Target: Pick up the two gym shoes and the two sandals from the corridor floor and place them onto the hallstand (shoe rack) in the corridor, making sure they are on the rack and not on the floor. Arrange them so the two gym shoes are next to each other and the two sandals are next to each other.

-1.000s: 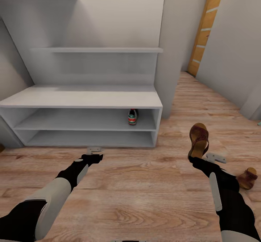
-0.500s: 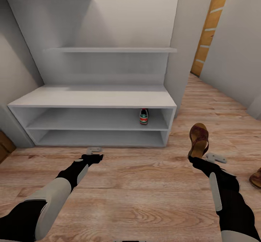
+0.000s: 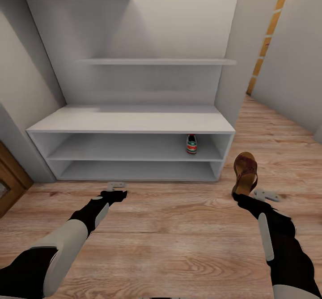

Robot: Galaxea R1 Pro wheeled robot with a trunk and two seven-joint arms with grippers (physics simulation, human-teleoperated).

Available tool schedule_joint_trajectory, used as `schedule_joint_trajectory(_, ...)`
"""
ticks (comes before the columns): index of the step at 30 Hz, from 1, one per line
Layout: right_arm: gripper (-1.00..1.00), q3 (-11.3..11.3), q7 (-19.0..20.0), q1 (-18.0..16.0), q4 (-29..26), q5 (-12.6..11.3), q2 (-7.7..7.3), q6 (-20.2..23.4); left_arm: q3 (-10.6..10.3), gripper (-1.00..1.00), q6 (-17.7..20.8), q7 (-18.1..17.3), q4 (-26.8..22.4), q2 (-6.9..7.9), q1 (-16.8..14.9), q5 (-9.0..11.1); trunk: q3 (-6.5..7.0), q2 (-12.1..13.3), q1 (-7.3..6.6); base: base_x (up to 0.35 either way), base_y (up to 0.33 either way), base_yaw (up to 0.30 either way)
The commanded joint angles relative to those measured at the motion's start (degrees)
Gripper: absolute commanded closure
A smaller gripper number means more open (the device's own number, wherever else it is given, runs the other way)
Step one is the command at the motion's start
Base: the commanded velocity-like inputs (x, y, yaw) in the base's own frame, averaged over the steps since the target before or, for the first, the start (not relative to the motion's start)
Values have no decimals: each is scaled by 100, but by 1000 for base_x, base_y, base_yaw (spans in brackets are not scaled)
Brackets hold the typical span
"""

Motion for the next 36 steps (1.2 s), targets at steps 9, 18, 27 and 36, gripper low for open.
schedule_joint_trajectory(9,100,-5,-21,-4,-10,-58,0,33,11,-100,35,-25,-12,-4,1,-10,-5,-2,-1,0,349,0)
schedule_joint_trajectory(18,100,-5,-21,-4,-10,-58,0,33,11,-100,36,-25,-12,-3,1,-9,-5,-2,-1,0,349,0)
schedule_joint_trajectory(27,100,-5,-21,-4,-10,-58,0,33,11,-100,35,-25,-12,-4,1,-9,-5,-2,-1,0,349,0)
schedule_joint_trajectory(36,100,-5,-21,-4,-10,-58,0,33,11,-100,38,-25,-12,-4,1,-9,-5,-2,-1,0,349,0)
